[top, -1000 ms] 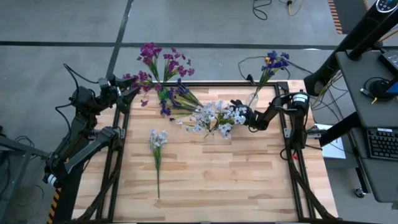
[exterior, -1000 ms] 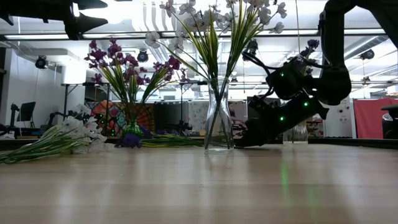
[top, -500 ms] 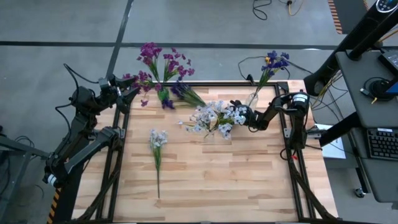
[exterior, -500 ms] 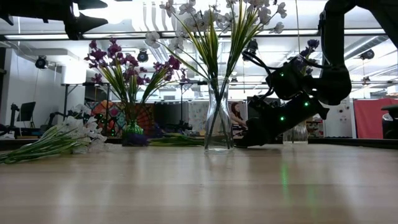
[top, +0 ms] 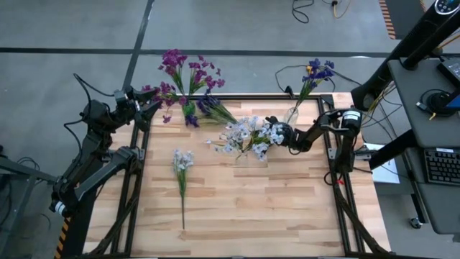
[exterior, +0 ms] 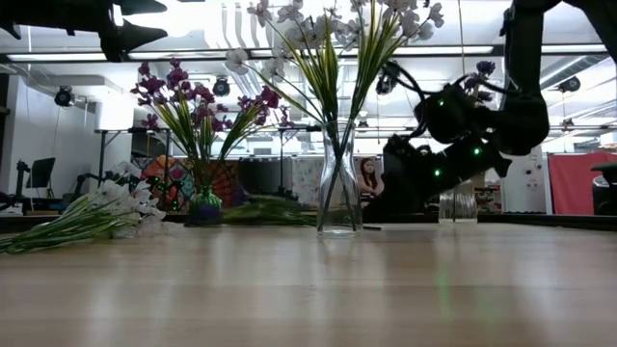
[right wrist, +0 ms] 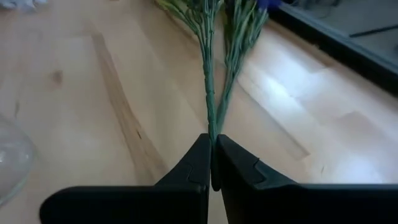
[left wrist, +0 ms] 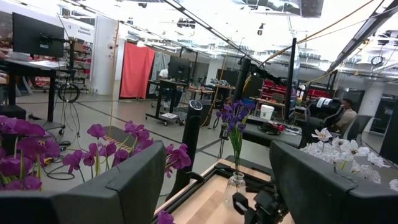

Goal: Sort flowers into vase by color
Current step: Put the bottom blue flowers into the top transparent flower vase

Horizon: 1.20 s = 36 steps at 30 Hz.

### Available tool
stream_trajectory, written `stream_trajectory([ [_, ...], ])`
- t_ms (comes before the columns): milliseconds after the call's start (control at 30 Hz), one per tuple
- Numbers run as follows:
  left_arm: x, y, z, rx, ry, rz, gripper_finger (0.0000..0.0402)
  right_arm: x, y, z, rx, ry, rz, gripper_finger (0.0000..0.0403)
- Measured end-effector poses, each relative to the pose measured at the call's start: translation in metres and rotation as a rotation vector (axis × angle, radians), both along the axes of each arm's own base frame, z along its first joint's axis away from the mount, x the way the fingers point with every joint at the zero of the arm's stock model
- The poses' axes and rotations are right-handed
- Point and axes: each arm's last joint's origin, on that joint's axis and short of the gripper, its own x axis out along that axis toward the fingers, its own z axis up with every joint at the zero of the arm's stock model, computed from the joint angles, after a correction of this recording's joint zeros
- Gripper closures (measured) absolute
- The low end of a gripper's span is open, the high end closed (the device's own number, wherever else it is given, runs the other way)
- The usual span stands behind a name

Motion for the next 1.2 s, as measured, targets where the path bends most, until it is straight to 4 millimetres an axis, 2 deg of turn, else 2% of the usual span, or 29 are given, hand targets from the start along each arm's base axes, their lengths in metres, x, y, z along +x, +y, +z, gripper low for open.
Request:
stream_trajectory([
  [233,0.0,0.0,0.0,0.0,0.0,0.0,0.0132,-0.009,0.003,0.018,-0.032,-0.044,-0.021,0.039],
  [500,0.0,0.0,0.0,0.0,0.0,0.0,0.0132,-0.036,0.013,0.032,-0.029,-0.094,-0.057,0.039],
  [833,0.001,0.001,0.0,-0.002,0.004,0.001,0.0132,-0.071,0.026,0.025,0.067,-0.106,-0.116,0.039],
  [1033,0.001,0.003,-0.001,-0.014,0.005,0.021,0.0132,-0.076,0.036,0.017,0.097,-0.077,-0.09,0.039],
  [1200,0.001,0.004,-0.001,-0.015,0.005,0.021,0.0132,-0.076,0.037,0.018,0.044,-0.059,-0.128,0.039],
])
